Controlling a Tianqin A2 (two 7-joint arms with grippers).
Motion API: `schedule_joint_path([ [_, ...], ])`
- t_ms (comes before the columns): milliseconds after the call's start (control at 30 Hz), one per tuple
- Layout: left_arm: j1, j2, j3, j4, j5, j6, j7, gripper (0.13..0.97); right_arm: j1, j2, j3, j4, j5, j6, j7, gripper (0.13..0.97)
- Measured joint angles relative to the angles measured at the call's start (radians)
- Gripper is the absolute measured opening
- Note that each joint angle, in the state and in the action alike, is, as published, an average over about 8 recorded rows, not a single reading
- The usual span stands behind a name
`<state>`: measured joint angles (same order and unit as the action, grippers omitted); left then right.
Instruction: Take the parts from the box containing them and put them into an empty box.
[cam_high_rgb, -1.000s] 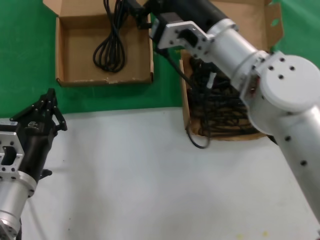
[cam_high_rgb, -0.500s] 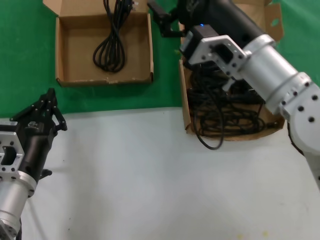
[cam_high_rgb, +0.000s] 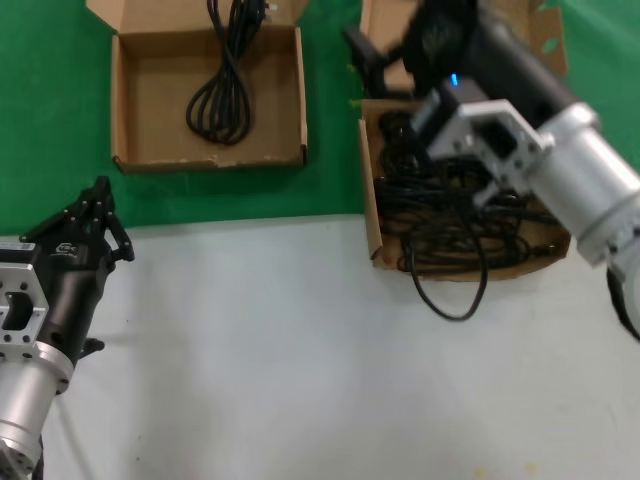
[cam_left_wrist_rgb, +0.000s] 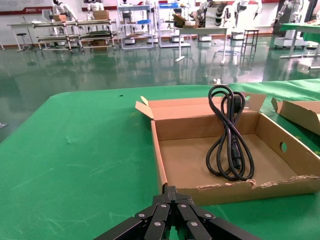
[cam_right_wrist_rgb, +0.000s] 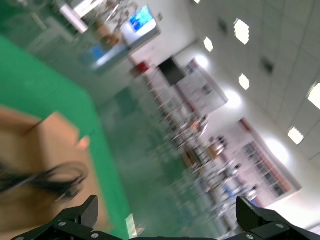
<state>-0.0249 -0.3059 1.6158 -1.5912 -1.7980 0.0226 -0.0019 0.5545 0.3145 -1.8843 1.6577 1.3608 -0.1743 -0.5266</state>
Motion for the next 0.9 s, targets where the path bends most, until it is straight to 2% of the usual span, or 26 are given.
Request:
schedule_joint_path([
  [567,0.001,0.0,0.0,0.0,0.0,-0.001,0.0,0.175,-0.032,0.019,-0.001,-0.002,0.019,0.022,0.026,0.966],
  [900,0.004,0.001,-0.002,-0.001,0.0,-0.003,0.0,0.289,-0.093,0.015,0.033,-0.008,0.069,0.04,0.084,0.966],
])
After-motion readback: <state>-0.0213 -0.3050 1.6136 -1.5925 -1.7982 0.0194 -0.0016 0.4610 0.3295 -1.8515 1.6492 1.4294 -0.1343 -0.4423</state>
